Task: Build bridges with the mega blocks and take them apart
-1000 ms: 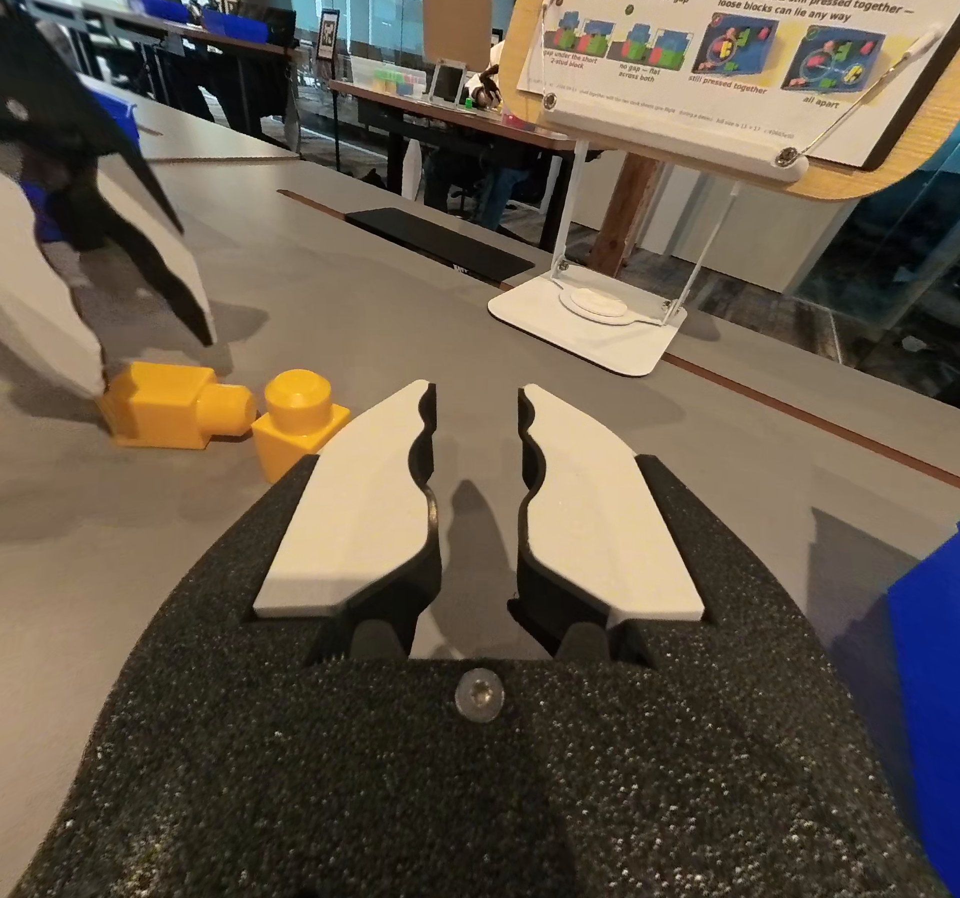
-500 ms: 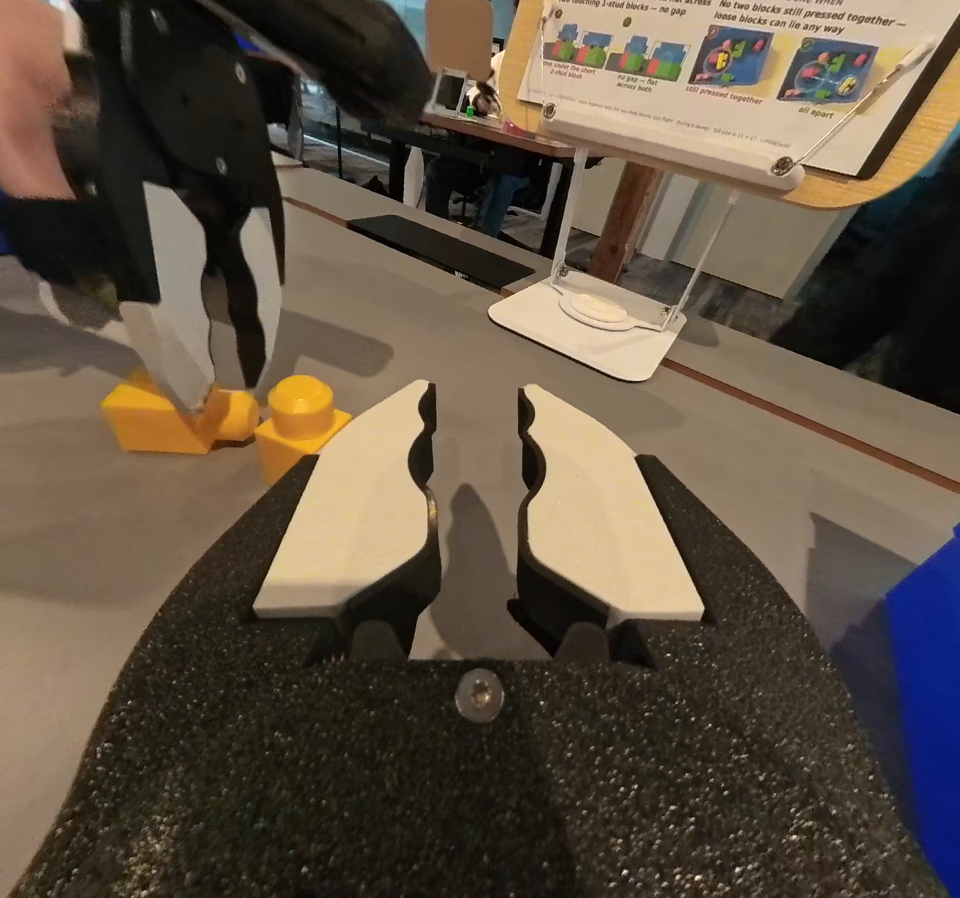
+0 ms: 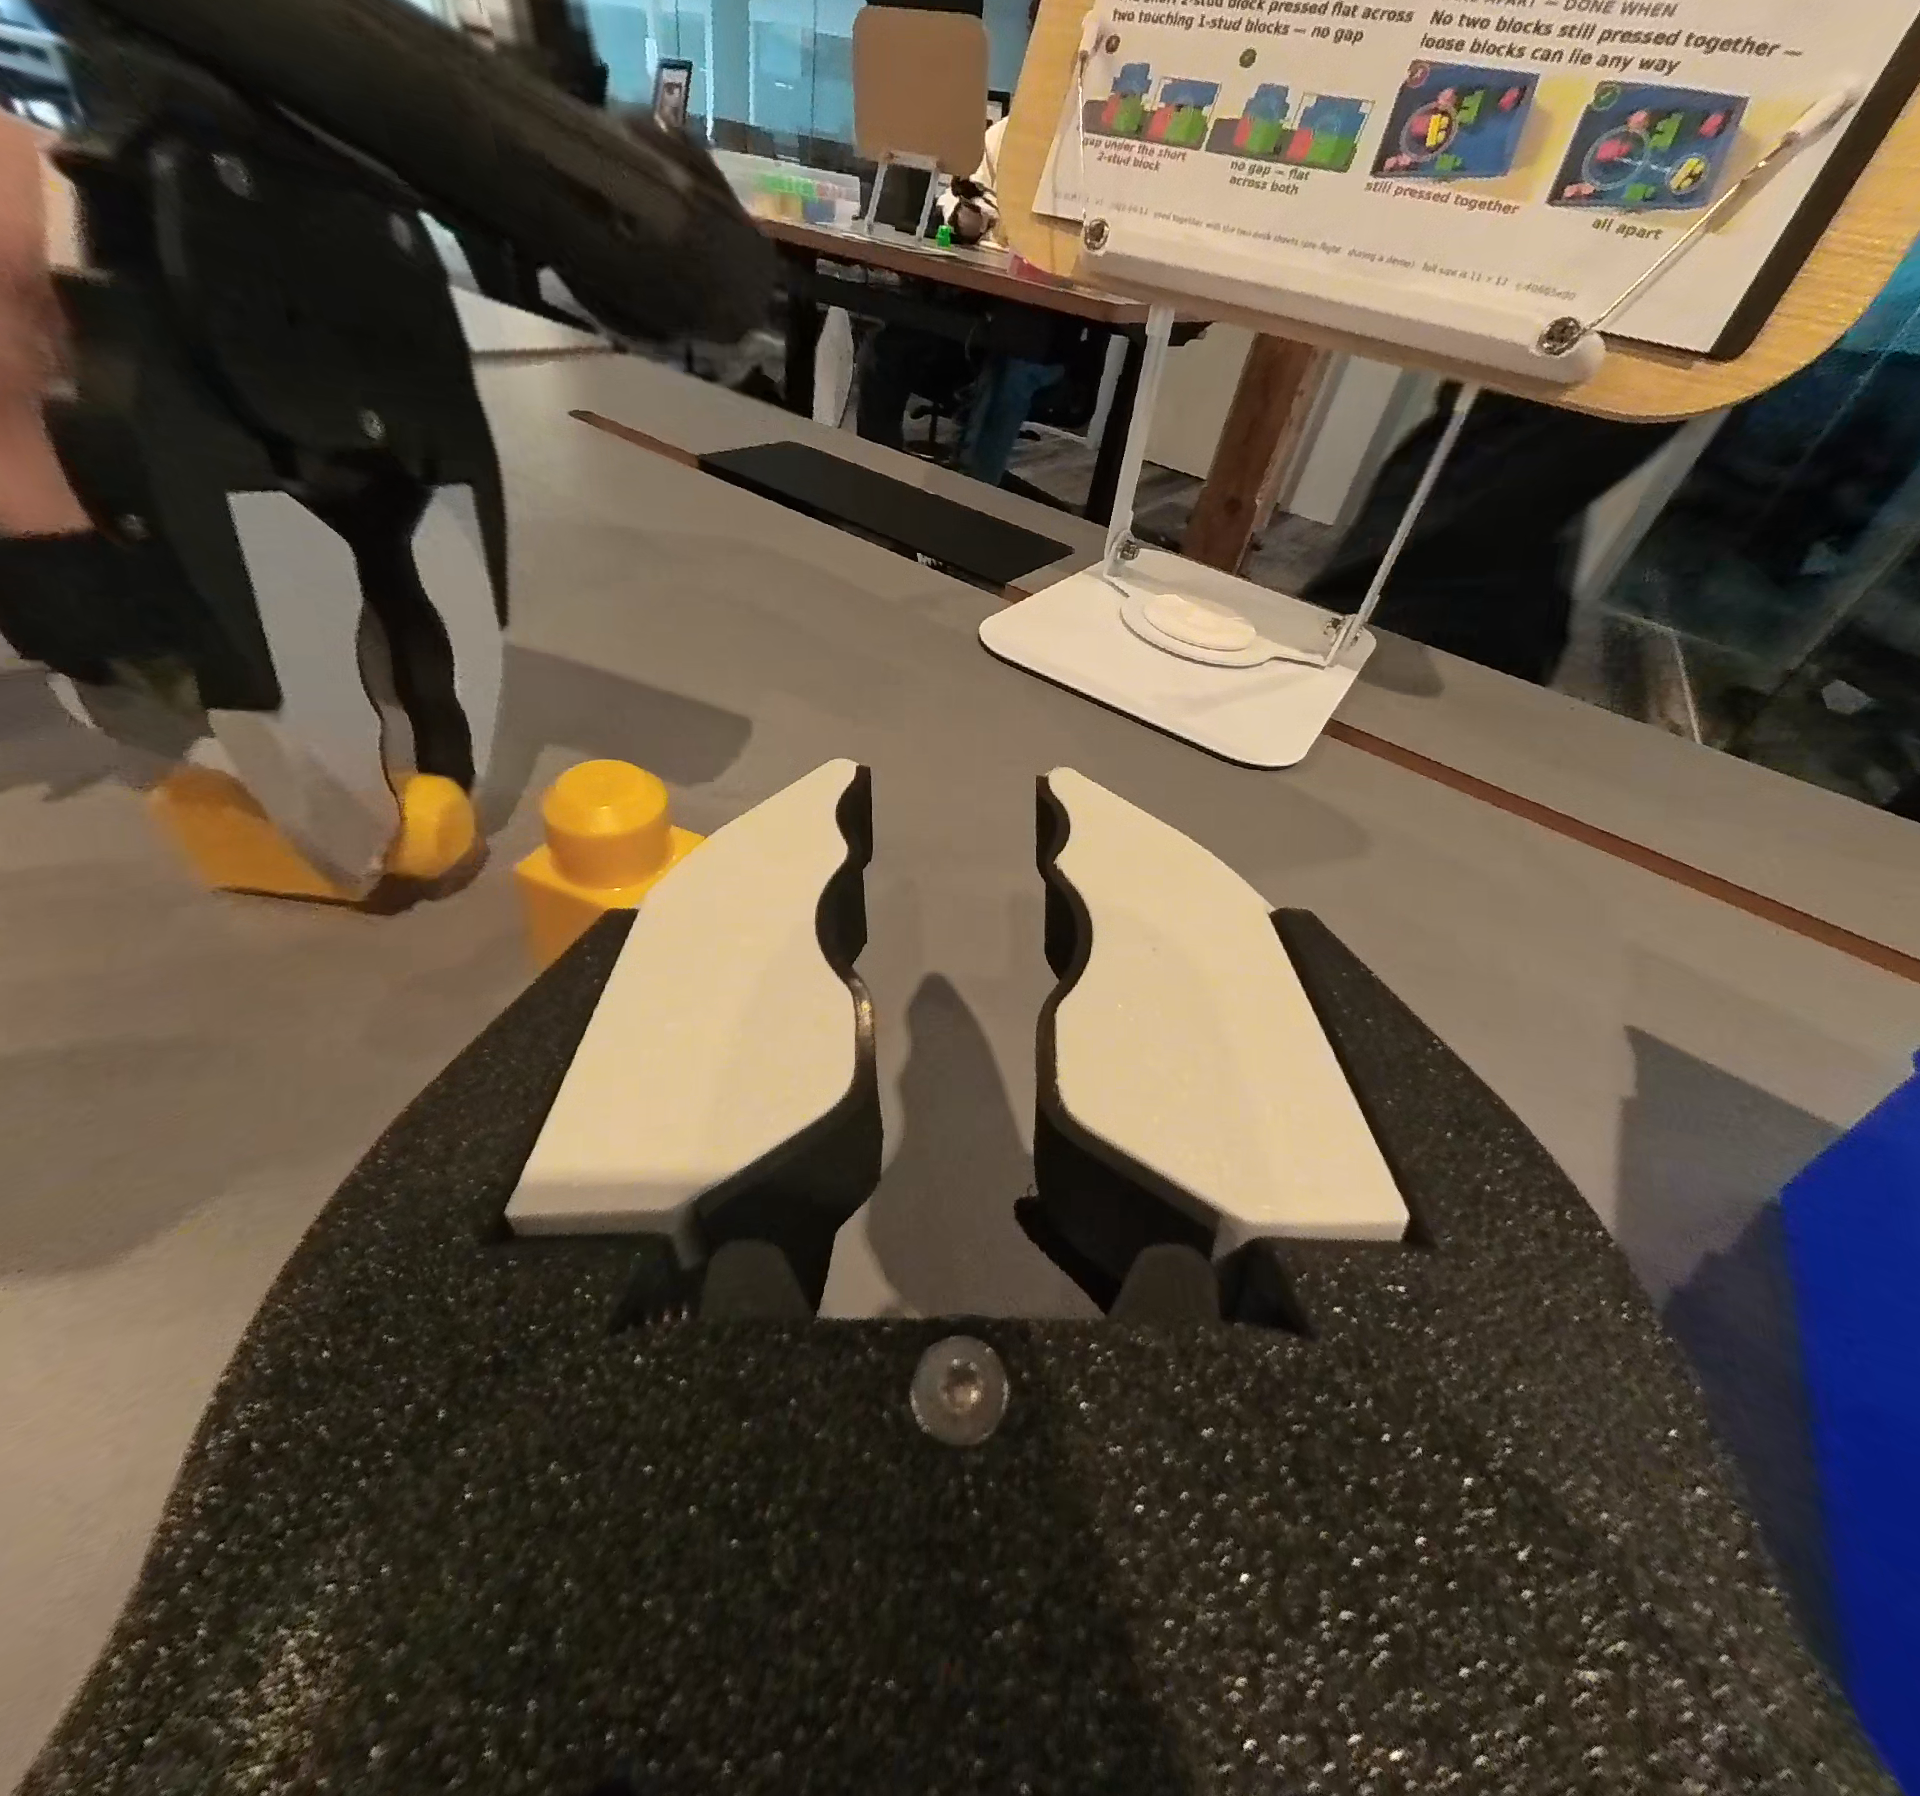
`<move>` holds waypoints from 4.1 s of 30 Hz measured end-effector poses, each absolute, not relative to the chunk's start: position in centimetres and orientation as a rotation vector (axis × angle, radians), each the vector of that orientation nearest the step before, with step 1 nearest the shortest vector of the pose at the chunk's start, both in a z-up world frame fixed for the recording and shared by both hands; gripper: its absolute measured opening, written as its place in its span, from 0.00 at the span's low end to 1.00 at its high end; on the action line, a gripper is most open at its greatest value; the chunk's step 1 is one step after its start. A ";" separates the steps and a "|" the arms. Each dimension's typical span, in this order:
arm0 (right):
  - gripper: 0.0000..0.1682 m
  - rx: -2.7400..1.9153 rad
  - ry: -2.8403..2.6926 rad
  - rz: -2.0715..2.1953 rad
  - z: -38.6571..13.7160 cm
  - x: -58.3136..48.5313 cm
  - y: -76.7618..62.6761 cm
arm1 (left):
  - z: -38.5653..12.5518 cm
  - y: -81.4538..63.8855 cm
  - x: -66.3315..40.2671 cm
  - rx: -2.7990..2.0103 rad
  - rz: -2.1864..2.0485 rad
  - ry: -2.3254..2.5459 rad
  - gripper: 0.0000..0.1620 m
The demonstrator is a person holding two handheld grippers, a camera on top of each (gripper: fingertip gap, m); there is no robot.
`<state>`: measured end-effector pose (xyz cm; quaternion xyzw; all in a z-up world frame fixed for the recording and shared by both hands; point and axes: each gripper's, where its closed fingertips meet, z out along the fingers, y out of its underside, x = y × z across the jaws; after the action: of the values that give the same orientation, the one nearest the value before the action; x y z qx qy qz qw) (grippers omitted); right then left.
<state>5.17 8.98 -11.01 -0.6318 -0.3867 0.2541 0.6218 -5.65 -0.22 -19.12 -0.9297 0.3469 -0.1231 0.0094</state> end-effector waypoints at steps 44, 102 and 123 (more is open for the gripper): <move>0.17 -1.467 -0.878 0.594 -11.2 5.3 9.1 | -15.5 1.3 -4.2 -1.980 -0.543 0.887 0.17; 0.17 -1.462 -0.889 0.597 -11.2 5.1 9.0 | -17.8 -2.5 -7.5 -2.061 -0.641 0.890 0.30; 0.17 -1.457 -0.883 0.602 -11.0 5.2 8.9 | -17.5 -2.2 -8.3 -2.173 -0.536 0.859 0.22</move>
<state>5.16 8.91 -11.00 -0.6334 -0.3840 0.2618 0.6187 -8.32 -2.23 -17.54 -0.8443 0.3338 -0.2083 0.3638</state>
